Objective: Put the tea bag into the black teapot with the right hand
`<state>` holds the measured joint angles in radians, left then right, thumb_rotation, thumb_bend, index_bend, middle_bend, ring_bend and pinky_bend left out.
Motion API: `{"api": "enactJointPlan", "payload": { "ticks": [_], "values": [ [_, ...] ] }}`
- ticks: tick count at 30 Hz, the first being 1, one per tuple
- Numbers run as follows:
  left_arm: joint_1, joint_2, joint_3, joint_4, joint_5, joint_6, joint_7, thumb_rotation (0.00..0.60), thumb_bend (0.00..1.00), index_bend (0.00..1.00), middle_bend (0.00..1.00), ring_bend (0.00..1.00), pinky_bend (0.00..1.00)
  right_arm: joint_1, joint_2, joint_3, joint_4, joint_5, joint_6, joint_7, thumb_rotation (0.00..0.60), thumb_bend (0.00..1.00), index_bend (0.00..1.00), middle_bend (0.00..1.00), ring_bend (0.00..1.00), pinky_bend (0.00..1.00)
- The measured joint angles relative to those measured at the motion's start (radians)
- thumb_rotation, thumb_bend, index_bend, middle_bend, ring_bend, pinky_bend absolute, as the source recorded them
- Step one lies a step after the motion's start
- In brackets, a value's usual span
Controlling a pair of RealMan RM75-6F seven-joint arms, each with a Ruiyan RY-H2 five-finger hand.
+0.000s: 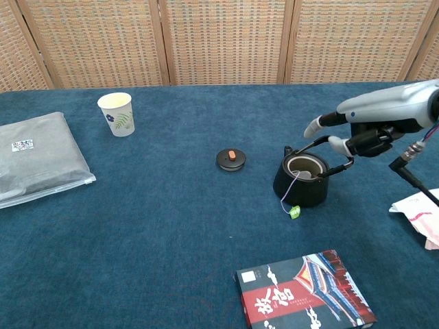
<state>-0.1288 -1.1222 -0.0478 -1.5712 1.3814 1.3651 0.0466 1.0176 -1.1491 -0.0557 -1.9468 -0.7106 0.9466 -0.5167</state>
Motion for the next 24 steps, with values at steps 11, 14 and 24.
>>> {"api": "enactJointPlan", "payload": {
  "ticks": [11, 14, 24],
  "values": [
    [0.014, -0.019, -0.004, 0.014, 0.020, 0.050, -0.010, 0.600, 0.41, 0.00, 0.00, 0.00, 0.00, -0.209, 0.000, 0.005, -0.049, -0.236, 0.295, 0.106, 0.066, 0.69, 0.09, 0.53, 0.49, 0.65],
    [0.021, -0.032, -0.006, 0.025, 0.028, 0.067, -0.014, 0.600, 0.41, 0.00, 0.00, 0.00, 0.00, -0.305, -0.013, 0.001, -0.038, -0.331, 0.425, 0.127, 0.072, 0.66, 0.09, 0.44, 0.39, 0.55],
    [0.031, -0.040, 0.001, 0.021, 0.054, 0.092, -0.014, 0.600, 0.41, 0.00, 0.00, 0.00, 0.00, -0.495, -0.090, -0.009, 0.050, -0.485, 0.656, 0.129, 0.089, 0.63, 0.09, 0.22, 0.12, 0.28]
  ]
}}
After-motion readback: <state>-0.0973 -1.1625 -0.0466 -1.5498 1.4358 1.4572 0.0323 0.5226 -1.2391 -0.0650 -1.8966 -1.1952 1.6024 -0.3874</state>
